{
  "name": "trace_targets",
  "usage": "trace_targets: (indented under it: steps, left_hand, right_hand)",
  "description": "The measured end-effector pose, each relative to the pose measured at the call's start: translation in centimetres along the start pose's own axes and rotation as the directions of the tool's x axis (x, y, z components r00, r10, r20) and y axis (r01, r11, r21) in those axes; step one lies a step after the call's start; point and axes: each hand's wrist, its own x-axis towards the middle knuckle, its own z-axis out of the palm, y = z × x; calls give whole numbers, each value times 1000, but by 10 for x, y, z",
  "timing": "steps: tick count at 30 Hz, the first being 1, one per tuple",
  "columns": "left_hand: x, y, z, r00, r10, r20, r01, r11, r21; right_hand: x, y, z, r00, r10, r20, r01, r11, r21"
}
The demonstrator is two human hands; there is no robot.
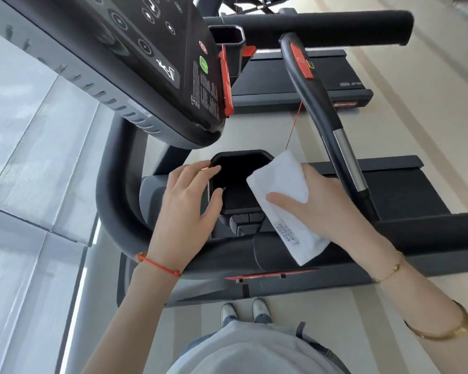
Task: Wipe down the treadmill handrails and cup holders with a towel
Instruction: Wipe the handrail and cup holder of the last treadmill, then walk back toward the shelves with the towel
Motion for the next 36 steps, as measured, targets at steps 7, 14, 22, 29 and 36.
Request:
trace_targets:
  steps: [7,14,22,29,36]
  left_hand:
    - [-5,14,-6,992,102,79,-99,994,-48]
    - [-13,53,5,956,265,122,-250,960,-129]
    - [-40,114,44,869,477,136,-446,871,-204]
    - [-92,176,101,786,579,218,-513,807,-292]
    - [-146,239,172,714,607,349,-508,792,-339]
  right_hand:
    - [-43,12,-5,933,-241,-269,177,954,-242]
    - [-86,52,-18,740,-408,-535,176,885,-432]
    - [-166,114,-28,761,-235,-605,-24,922,-387]
    - [-259,192,-27,753,105,-650,-314,925,-215]
    - [-348,269,-35,641,376,-669,-543,839,-48]
